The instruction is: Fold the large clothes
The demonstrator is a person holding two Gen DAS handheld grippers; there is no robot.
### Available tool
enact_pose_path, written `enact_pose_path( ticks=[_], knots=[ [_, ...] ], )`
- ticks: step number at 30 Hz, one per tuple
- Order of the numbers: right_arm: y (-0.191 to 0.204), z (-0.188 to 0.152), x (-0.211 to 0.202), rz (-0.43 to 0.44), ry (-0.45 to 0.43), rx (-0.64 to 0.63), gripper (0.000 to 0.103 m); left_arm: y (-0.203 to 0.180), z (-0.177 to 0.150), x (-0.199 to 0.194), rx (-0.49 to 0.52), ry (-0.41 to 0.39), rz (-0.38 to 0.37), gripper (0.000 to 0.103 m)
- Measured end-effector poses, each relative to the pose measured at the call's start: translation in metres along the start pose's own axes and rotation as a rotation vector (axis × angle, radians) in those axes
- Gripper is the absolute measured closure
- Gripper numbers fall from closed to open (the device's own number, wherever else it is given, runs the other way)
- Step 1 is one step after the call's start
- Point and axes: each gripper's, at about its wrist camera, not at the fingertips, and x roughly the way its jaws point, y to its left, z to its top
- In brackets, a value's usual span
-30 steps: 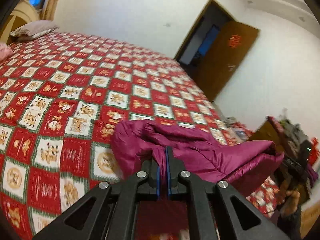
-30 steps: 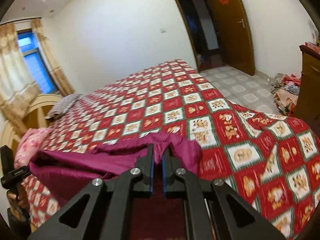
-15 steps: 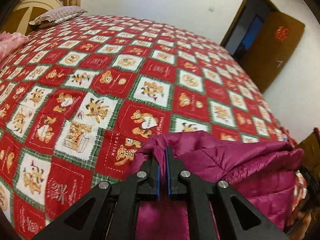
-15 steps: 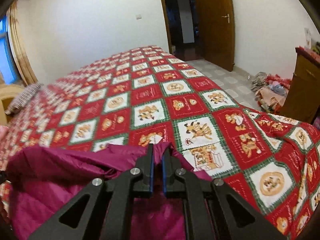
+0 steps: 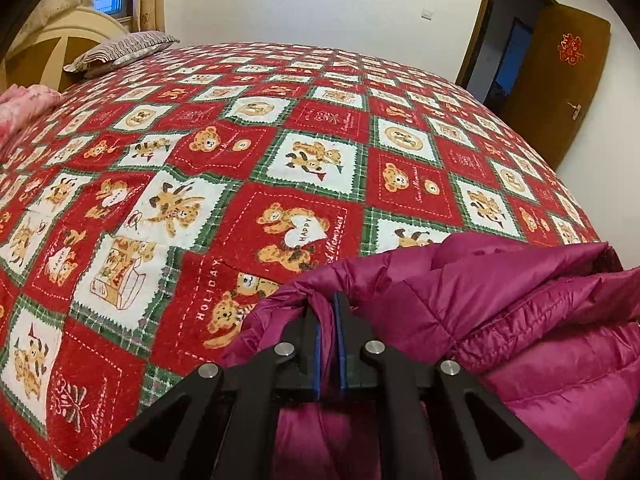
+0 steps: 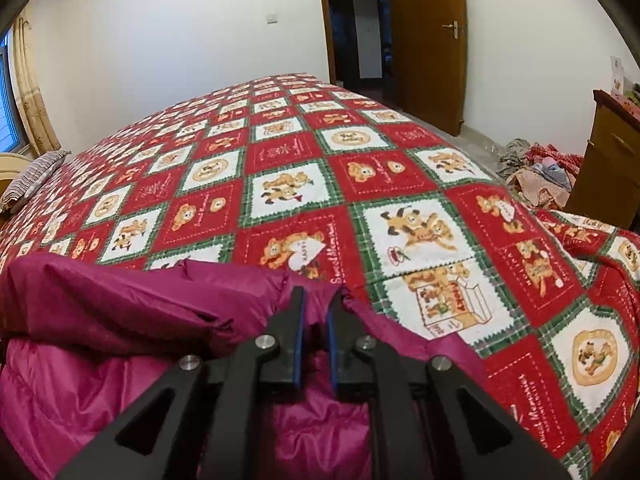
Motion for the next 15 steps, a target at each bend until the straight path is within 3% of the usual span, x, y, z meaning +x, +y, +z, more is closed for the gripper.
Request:
enact_pose_path(
  ticks=[3,6,8,11,13,14,15],
  knots=[
    [0.004,-0.001,0.002,-0.027,0.005,-0.016,0.09,0.008,0.001,-0.003,-0.034,-0.002,-0.043,0.096],
    [0.005,0.0,0.002,-0.039,0.008,-0.018,0.086,0.033,0.009,-0.013,-0.136,0.014,-0.161,0.095],
    [0.003,0.0,0.001,-0.036,0.005,-0.011,0.083,0.054,0.022,-0.03,-0.21,0.012,-0.279,0.095],
    [0.0,0.001,-0.001,-0.021,0.003,0.004,0.079,0.07,0.045,-0.056,-0.241,0.003,-0.389,0.091],
    [-0.002,0.002,-0.002,-0.003,0.004,0.02,0.077,0.068,0.056,-0.068,-0.209,-0.015,-0.392,0.078],
    [-0.004,0.004,-0.003,0.011,0.006,0.03,0.069,0.067,0.061,-0.074,-0.191,-0.037,-0.359,0.072],
    [-0.007,0.006,-0.005,0.035,0.011,0.045,0.063,0.065,0.067,-0.084,-0.182,-0.087,-0.296,0.048]
  ],
)
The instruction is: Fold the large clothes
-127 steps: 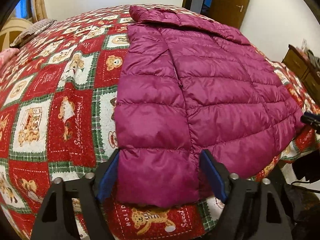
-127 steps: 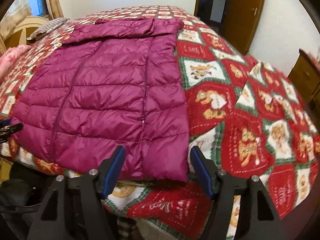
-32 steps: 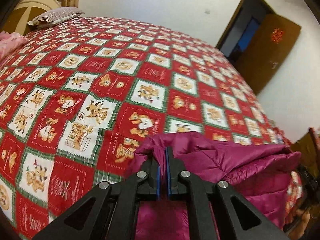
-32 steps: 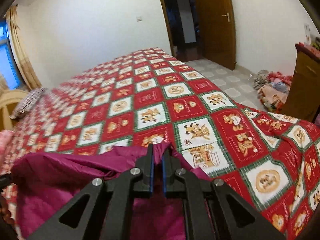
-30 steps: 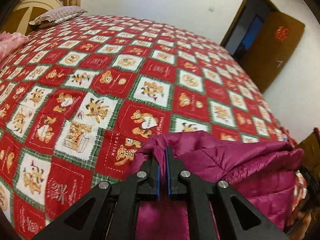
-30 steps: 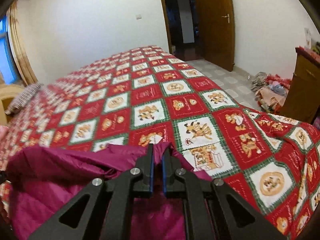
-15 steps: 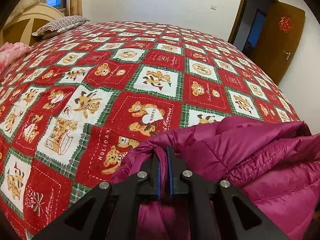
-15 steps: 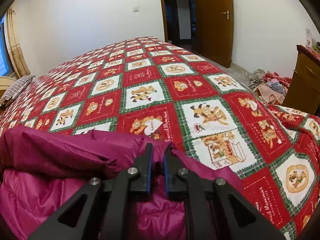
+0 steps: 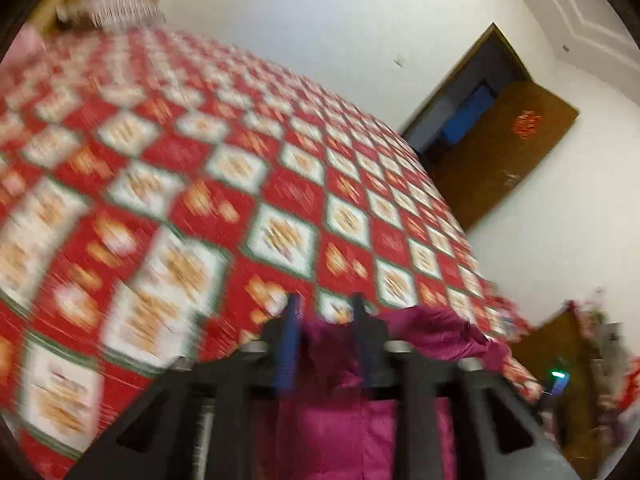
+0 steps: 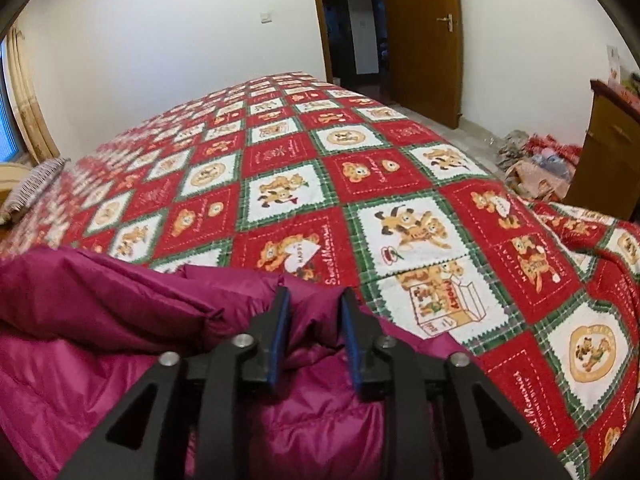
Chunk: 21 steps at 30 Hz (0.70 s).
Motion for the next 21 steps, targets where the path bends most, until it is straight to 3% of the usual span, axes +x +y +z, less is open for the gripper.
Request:
enact_pose_path(
  ticks=[1,2,4,6,7,8,10,13,15,21],
  knots=[
    [-0.003,0.003,-0.004,0.012,0.003,0.013,0.047,-0.002,0.003,-0.006,-0.004,-0.04,0.024,0.025],
    [-0.005,0.005,-0.008,0.017,0.0,0.023,0.026,-0.002,0.004,-0.01,-0.014,-0.065,0.029,0.021],
    [-0.014,0.013,-0.032,0.067,-0.062,0.072,0.017,-0.008,0.003,-0.019,-0.02,-0.092,0.01,0.021],
    [-0.017,0.02,-0.059,0.075,-0.124,0.085,0.018,-0.024,-0.006,-0.016,0.03,-0.056,0.032,0.021],
    [-0.013,0.022,-0.067,0.076,-0.131,0.073,0.028,-0.035,-0.015,-0.014,0.077,-0.042,0.052,0.021],
    [-0.002,0.024,-0.079,0.102,-0.121,0.018,0.05,-0.046,-0.024,-0.013,0.125,-0.035,0.063,0.021],
    [0.029,0.02,-0.088,0.163,-0.056,-0.084,0.07,-0.075,-0.052,-0.009,0.24,-0.023,0.097,0.021],
    [0.081,0.004,-0.084,0.236,0.02,-0.193,0.07,-0.113,-0.087,0.008,0.373,-0.034,0.148,0.021],
    [0.113,-0.002,-0.07,0.206,0.023,-0.263,0.07,-0.127,-0.095,0.024,0.421,-0.031,0.189,0.02],
    [0.152,-0.007,0.011,0.138,0.102,-0.318,0.072,-0.127,-0.08,0.075,0.464,-0.054,0.32,0.02]
  ],
)
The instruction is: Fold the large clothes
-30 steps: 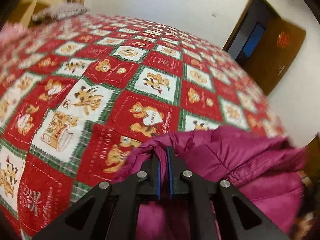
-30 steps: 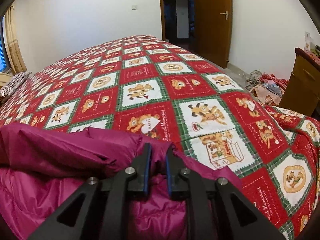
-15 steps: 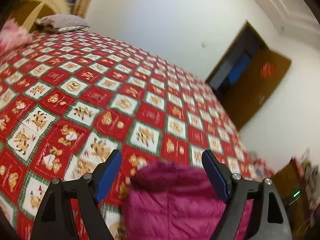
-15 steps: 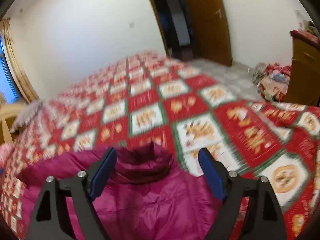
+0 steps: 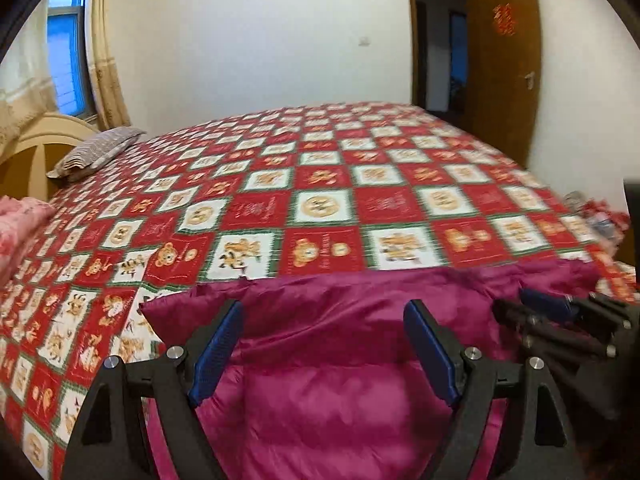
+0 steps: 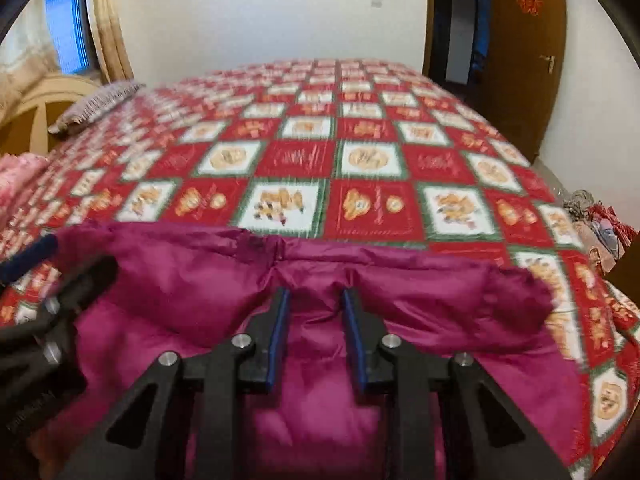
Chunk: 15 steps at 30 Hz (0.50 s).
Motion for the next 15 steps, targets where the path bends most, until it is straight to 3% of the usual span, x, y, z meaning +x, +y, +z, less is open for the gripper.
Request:
enact_pose_path(
  ticks=[4,8,15],
  knots=[
    [-0.005,-0.013,0.013,-0.001,-0.003,-0.003,0.072,0.011,-0.01,0.033,-0.045,0.075,-0.015,0.02],
    [-0.009,-0.014,0.015,0.014,-0.008,0.012,0.072,0.028,-0.02,0.058,-0.155,0.112,-0.096,0.019],
    [-0.025,-0.011,0.006,0.07,-0.004,0.103,0.076,0.019,-0.024,0.073,-0.15,0.147,-0.092,0.016]
  ],
)
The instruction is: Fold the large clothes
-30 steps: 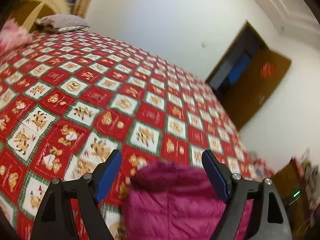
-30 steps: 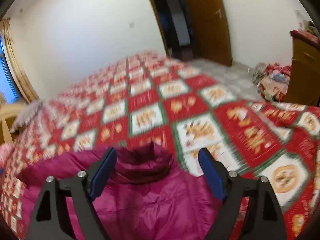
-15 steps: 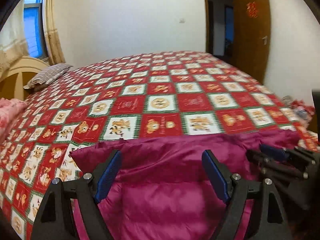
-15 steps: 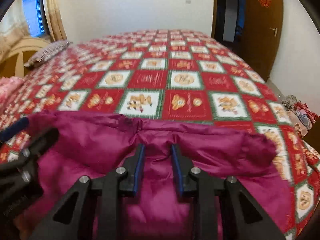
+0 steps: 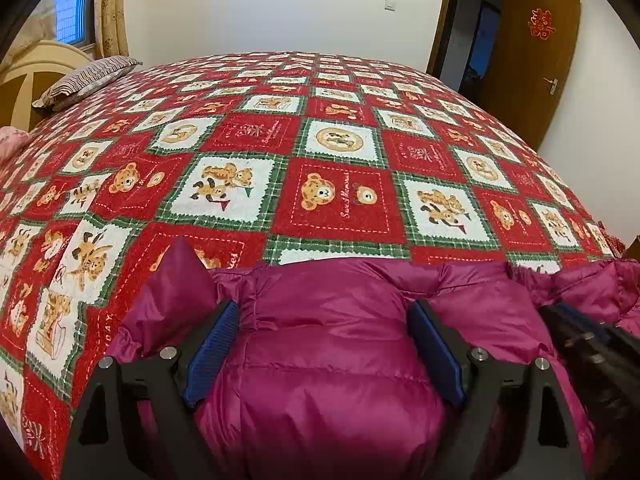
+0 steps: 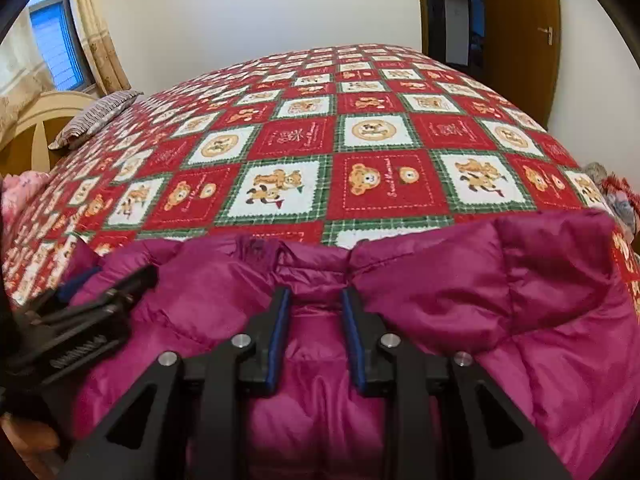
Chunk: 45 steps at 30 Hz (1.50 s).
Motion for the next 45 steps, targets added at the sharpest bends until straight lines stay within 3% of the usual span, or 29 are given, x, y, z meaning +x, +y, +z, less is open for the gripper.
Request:
enact_pose_path(
  ticks=[4,9,14,18,27,31,34,38,45],
  knots=[
    [-0.04,0.006,-0.031,-0.037,-0.077,0.133,0.076,0.001,0.0,0.0,-0.005,-0.001,-0.002,0.016],
    [-0.094,-0.005,-0.035,-0.171,-0.035,0.21,0.076,0.0,0.0,0.0,0.004,0.0,0.008,0.016],
    [-0.104,-0.021,-0.03,-0.19,-0.054,0.176,0.078,-0.003,0.0,-0.001,0.018,0.001,0.012,0.016],
    [-0.123,-0.027,-0.03,-0.124,-0.096,0.257,0.079,-0.004,0.001,0.001,0.025,0.006,0.018,0.015],
    [-0.119,-0.021,-0.042,-0.128,-0.054,0.241,0.079,-0.011,-0.002,-0.019,0.065,0.045,0.091,0.015],
    [-0.115,-0.033,-0.083,-0.106,-0.138,0.245,0.077,-0.016,-0.014,-0.055,0.093,0.019,0.087,0.015],
    [-0.111,-0.05,-0.106,-0.149,-0.163,0.227,0.075,-0.02,-0.026,-0.081,0.124,-0.026,0.076,0.015],
    [-0.116,-0.071,-0.093,-0.185,-0.121,0.239,0.075,-0.031,-0.043,-0.089,0.151,-0.031,0.066,0.015],
    [-0.112,-0.085,-0.079,-0.245,-0.132,0.197,0.075,-0.035,-0.053,-0.09,0.183,-0.021,0.097,0.015]
  ],
)
